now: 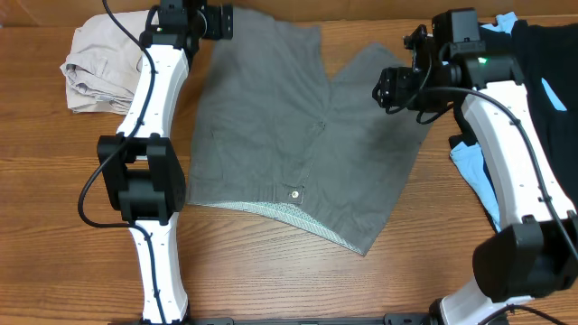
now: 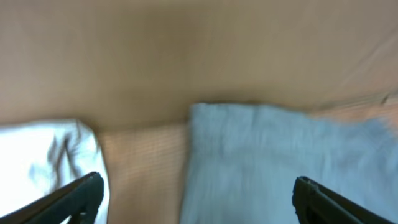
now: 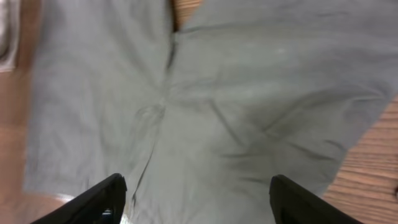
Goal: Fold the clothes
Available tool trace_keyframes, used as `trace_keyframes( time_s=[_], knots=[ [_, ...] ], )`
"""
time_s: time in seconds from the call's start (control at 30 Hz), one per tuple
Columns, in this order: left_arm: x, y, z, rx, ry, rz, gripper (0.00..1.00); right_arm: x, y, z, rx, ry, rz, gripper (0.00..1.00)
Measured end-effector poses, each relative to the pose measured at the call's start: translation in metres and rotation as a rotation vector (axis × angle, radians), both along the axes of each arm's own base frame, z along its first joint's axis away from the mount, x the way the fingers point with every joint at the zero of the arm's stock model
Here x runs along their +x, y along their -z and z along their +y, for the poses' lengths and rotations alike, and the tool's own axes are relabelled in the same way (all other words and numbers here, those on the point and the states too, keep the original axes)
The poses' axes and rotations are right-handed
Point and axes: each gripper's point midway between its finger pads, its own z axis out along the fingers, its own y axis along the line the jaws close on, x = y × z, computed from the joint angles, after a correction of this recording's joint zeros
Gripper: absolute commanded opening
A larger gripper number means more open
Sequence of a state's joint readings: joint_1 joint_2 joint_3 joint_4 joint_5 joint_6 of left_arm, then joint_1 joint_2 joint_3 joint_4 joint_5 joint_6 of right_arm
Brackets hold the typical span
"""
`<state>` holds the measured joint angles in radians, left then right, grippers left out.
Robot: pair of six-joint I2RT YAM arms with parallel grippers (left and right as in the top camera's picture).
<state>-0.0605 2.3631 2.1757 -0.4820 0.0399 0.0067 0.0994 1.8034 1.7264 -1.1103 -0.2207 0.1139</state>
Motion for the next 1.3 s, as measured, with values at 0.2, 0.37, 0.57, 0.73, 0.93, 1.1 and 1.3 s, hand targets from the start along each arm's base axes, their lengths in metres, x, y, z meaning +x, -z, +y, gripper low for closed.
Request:
trace_keyframes(
  time_s=[0.2,0.37,0.57,0.73,0.93,1.1,1.3],
  knots=[
    [-0.032,0.029,0.005,0.017,-0.008,0.19,1.0,0.028,0.008,-0.039,-0.101,0.244,-0.044,0.82],
    [-0.065,0.034,0.004,0.017,0.002,0.344,1.0,0.045,0.013,-0.091,-0.108,0.415,-0.071,0.81],
    [-0.09,0.029,-0.009,-0.02,0.046,0.443,1.0,0.063,0.049,-0.148,-0.07,0.54,-0.04,0.7],
    [-0.105,0.034,-0.026,-0.034,0.086,0.502,1.0,0.084,0.087,-0.16,-0.046,0.547,-0.031,0.69],
    [-0.112,0.035,-0.045,-0.03,0.125,0.522,1.0,0.101,0.126,-0.159,-0.029,0.538,-0.023,0.57],
    [-0.114,0.035,-0.055,-0.025,0.144,0.523,1.0,0.111,0.145,-0.161,-0.029,0.539,-0.032,0.41],
    [-0.115,0.036,-0.063,-0.02,0.159,0.523,1.0,0.124,0.157,-0.166,-0.034,0.548,-0.07,0.04]
  ],
)
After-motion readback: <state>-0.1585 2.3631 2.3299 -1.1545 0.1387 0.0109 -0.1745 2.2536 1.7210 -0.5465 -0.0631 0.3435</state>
